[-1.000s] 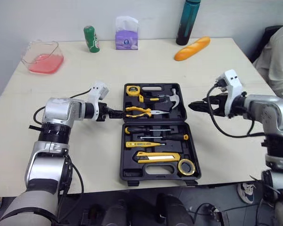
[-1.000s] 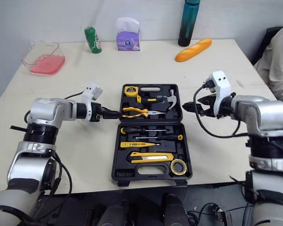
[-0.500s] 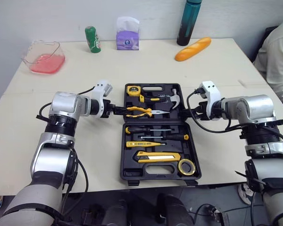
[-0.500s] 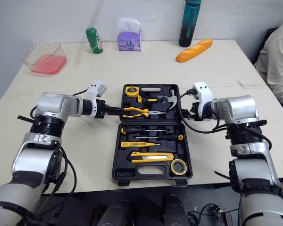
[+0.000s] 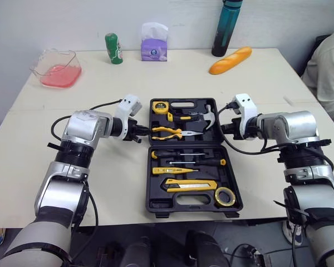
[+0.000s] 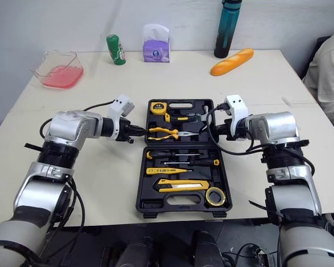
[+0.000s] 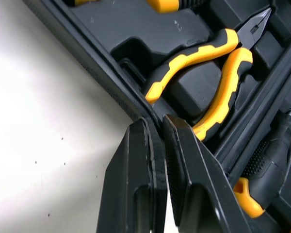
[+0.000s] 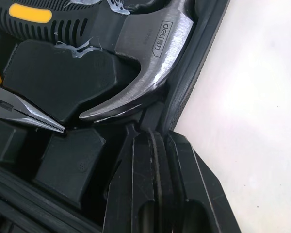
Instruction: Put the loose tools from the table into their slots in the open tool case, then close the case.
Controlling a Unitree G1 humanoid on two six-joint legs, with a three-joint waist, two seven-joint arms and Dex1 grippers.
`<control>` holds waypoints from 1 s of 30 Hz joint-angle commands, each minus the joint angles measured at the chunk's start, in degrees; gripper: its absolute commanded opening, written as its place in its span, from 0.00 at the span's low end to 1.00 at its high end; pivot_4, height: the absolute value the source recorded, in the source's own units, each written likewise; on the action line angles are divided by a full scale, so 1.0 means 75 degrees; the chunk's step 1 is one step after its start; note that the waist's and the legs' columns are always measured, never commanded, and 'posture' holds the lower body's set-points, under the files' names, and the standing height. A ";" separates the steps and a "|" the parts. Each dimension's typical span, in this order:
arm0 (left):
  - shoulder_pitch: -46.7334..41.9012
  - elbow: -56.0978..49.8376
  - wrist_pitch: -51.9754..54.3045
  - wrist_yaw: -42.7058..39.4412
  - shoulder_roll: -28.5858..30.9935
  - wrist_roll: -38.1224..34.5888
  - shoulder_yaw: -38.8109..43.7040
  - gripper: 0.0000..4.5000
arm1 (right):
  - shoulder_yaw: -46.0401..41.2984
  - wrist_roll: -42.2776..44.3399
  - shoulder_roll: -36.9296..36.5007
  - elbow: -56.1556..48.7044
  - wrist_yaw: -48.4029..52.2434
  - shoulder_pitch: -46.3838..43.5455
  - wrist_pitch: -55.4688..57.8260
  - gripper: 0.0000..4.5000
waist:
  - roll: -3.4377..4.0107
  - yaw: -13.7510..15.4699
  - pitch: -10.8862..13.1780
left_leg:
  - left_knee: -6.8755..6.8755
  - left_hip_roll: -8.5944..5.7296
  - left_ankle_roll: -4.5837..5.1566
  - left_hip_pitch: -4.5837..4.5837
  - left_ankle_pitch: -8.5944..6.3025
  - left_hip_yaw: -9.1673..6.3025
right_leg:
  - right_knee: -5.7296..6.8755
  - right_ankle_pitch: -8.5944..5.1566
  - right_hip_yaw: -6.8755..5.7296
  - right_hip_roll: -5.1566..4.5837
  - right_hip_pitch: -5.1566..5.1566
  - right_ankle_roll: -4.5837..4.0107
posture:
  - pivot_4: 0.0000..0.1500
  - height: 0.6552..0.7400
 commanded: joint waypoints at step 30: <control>0.0253 0.0034 0.1123 0.0584 -0.0654 -0.0168 -0.0021 0.09 | -0.0735 0.0214 0.0354 -0.0976 -0.0475 0.0197 0.0587 0.00 | 0.0020 -0.0079 -0.0012 | -0.0011 0.0007 -0.0009 0.0005 0.0005 0.0010 | 0.0004 0.0000 0.0011 0.0010 -0.0011 0.0000 | 1.00 0.99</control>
